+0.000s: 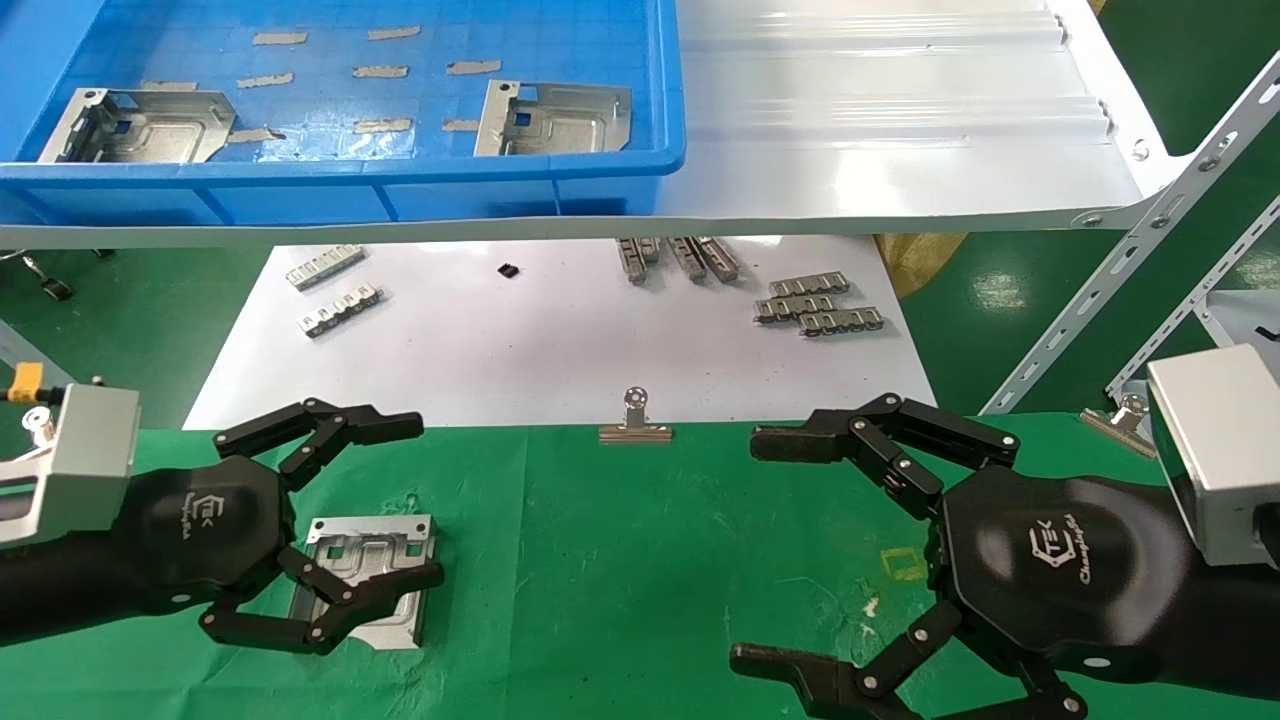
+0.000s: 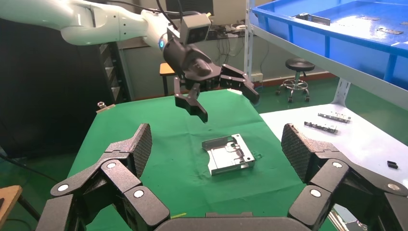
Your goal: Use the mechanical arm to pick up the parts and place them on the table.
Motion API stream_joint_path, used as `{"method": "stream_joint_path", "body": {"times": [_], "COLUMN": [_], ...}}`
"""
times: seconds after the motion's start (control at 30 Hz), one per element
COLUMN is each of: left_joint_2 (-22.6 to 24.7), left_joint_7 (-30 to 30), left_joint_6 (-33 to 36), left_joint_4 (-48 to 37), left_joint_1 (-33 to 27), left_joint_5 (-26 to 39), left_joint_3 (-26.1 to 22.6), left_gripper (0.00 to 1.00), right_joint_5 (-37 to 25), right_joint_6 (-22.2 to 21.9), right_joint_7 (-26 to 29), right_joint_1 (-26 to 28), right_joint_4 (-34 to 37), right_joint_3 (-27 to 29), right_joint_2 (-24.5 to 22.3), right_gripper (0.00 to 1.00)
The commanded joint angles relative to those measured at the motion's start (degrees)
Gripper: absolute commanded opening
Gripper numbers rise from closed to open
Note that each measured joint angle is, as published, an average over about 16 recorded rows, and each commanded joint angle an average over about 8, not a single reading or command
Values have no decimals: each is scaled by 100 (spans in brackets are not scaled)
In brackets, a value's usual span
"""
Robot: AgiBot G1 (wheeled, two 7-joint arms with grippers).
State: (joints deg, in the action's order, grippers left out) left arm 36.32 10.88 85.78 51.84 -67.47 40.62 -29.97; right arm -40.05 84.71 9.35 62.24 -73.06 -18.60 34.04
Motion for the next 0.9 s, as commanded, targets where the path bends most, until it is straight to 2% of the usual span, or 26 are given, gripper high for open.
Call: {"method": "stream_joint_path", "body": {"times": [0.03,0.9], "left_joint_2": [-9,-120], "left_joint_7": [-144,-1993], "left_joint_6": [-1,-7], "left_joint_4": [144,2003], "left_joint_1": [39,544], "left_joint_5": [8,114], "left_joint_3": [93,1286], "left_gripper": [100,100], "right_joint_5": [0,3], "right_joint_6": [0,-2], "right_joint_7": [0,-2], "right_joint_1": [0,1], "right_joint_4": [0,0], "right_joint_3": [0,-4], "right_joint_2": [0,-2], "right_gripper": [100,100]}}
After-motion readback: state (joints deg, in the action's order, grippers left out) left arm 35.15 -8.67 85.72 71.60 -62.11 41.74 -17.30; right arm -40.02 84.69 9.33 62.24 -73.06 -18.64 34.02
